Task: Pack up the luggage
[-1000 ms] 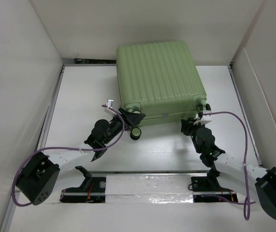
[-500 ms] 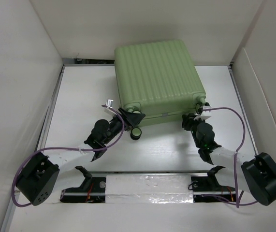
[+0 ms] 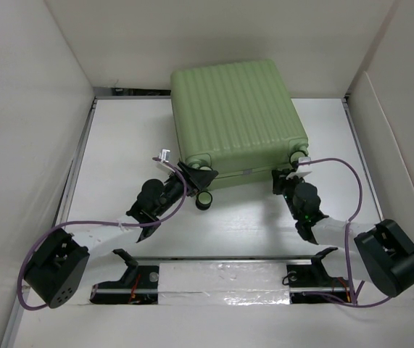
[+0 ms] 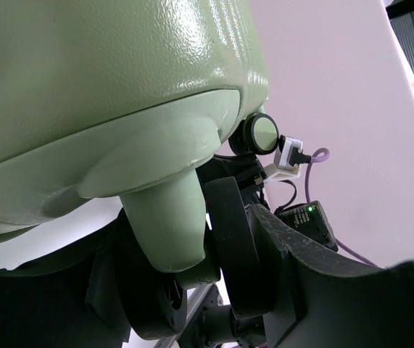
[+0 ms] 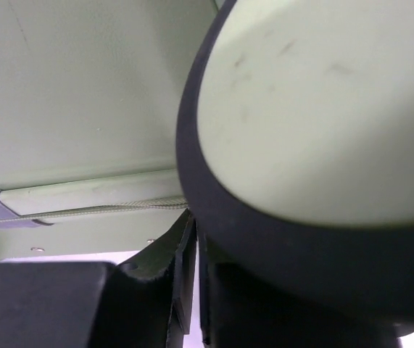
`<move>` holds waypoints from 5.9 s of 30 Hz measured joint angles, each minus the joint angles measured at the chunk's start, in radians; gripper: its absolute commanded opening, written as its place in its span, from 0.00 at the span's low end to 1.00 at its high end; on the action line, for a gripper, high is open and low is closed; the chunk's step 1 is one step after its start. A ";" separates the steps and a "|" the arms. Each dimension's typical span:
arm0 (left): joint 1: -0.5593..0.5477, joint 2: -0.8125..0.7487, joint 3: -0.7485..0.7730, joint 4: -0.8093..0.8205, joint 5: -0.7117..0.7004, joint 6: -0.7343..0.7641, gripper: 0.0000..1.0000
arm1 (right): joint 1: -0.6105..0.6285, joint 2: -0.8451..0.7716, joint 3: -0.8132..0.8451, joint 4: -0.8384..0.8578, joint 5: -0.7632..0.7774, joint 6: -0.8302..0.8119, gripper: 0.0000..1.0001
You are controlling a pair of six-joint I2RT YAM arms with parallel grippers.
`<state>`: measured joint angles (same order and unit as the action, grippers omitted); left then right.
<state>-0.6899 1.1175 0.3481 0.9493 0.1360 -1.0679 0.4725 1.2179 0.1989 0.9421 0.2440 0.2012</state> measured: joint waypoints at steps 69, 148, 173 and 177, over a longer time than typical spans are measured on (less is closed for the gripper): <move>-0.056 -0.705 -0.028 -0.533 -0.431 0.385 0.00 | 0.968 0.067 0.120 0.064 0.368 0.287 0.00; -0.019 0.180 -0.195 0.256 -0.520 0.649 0.26 | 0.575 -0.182 0.454 -0.567 0.019 0.120 0.59; -0.019 0.285 -0.156 0.322 -0.560 0.653 0.07 | 0.569 -0.043 0.496 -0.493 -0.084 0.193 0.77; -0.018 0.283 -0.153 0.325 -0.546 0.657 0.00 | 0.569 0.010 0.543 -0.489 -0.083 0.211 0.90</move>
<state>-0.7082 1.4010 0.1955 1.2739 -0.4103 -0.4110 1.0412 1.2278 0.7422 0.4530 0.1608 0.4118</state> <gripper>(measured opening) 0.012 0.860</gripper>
